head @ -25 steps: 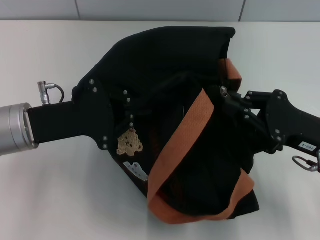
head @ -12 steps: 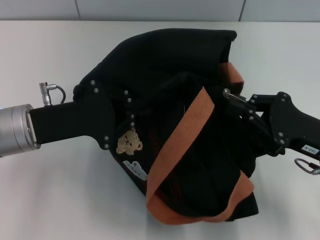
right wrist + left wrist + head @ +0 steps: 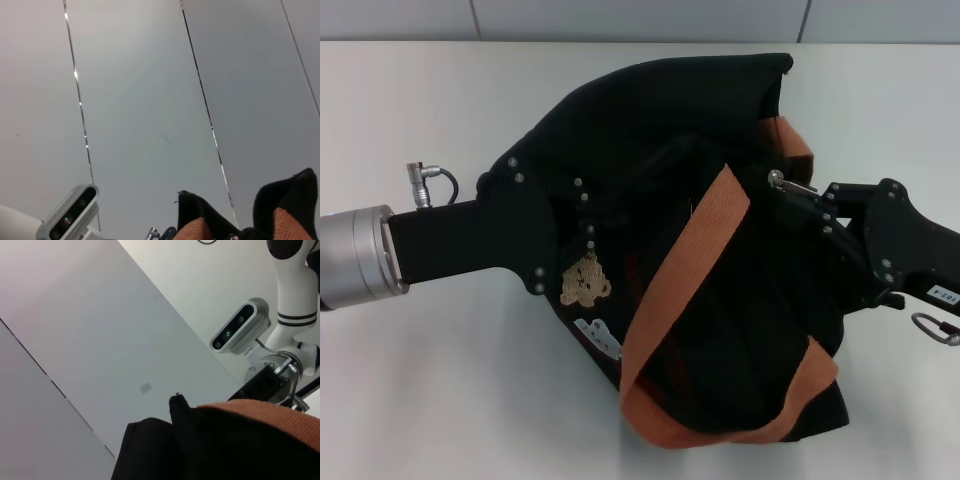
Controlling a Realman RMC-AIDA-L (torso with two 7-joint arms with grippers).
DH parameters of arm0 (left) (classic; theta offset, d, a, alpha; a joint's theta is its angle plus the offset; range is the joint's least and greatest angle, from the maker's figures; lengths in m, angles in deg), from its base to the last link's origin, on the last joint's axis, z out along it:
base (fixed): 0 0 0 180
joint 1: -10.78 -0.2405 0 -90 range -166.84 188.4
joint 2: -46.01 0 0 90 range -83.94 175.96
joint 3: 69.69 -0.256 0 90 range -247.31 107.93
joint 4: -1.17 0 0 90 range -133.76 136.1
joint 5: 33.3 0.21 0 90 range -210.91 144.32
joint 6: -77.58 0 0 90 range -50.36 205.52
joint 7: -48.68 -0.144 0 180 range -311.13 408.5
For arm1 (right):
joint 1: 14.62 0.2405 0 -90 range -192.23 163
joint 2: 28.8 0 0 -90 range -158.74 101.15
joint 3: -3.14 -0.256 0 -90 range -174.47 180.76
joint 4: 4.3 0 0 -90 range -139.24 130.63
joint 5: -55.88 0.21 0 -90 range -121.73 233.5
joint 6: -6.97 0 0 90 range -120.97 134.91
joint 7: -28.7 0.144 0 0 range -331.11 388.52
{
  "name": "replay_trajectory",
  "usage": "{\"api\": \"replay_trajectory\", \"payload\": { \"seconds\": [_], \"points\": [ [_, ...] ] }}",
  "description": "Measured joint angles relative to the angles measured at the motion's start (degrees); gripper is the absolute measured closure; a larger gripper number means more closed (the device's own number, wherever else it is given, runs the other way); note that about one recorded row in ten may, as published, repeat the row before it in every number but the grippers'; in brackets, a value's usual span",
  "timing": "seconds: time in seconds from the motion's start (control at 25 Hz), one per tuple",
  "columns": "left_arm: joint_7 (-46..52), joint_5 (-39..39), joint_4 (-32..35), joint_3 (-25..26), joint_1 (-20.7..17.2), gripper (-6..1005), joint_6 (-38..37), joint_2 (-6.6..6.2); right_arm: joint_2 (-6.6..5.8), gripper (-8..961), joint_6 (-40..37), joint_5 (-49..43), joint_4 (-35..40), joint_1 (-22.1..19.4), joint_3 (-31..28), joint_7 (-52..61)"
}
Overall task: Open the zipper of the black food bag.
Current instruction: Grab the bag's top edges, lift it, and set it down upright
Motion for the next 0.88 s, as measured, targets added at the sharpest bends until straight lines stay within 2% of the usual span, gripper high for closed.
{"api": "replay_trajectory", "payload": {
  "seconds": [0.88],
  "points": [
    [-0.86,0.06,-0.52,-0.21,0.28,930,0.52,0.00,0.05,901,-1.19,1.71,-0.32,-0.16,-0.11,-0.36]
  ]
}}
